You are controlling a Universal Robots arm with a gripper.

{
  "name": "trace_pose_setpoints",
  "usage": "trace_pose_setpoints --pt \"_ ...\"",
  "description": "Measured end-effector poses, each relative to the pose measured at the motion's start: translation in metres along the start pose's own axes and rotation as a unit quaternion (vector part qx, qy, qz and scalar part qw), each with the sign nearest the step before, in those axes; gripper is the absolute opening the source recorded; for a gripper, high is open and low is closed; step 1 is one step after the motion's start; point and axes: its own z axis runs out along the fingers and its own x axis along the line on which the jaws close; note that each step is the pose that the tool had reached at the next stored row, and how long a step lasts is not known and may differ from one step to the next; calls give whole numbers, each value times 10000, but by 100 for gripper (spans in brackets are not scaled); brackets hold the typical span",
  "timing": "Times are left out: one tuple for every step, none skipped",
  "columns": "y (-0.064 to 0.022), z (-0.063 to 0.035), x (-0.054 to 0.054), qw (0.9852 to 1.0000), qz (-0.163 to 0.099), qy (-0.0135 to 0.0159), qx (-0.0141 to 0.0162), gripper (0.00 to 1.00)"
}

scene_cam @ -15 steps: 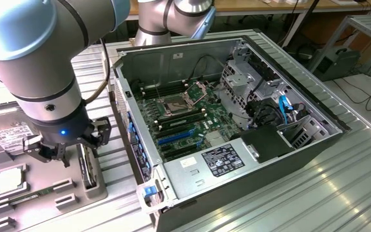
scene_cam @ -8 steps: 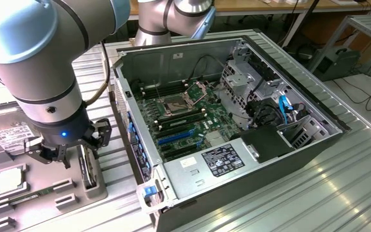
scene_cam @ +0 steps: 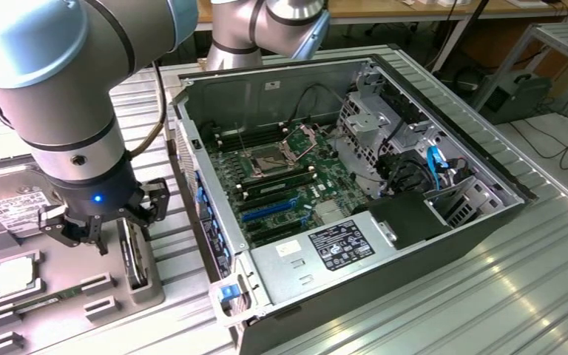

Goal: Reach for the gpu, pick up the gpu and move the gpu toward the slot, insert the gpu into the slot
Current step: 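Pick up the gpu and move the gpu toward the slot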

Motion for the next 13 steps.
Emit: trace_pose_setpoints --pt "3 11 0 10000 0 1 6 60" --pt "5 21 -1 10000 -1 1 9 60" --pt "6 31 0 10000 -1 1 11 60" --pt "8 42 0 10000 -1 1 14 60" --pt "12 53 1 10000 0 1 16 60" --pt "15 62 1 10000 0 1 19 60" --pt "16 65 0 10000 0 2 21 60" --pt "16 65 0 10000 -1 2 21 60" --pt "16 65 0 10000 -1 2 22 60" --pt "16 65 0 10000 -1 2 21 60" --pt "16 66 1 10000 0 2 21 60" --pt "16 66 0 10000 0 1 21 60" --pt "16 66 1 10000 -1 1 21 60"
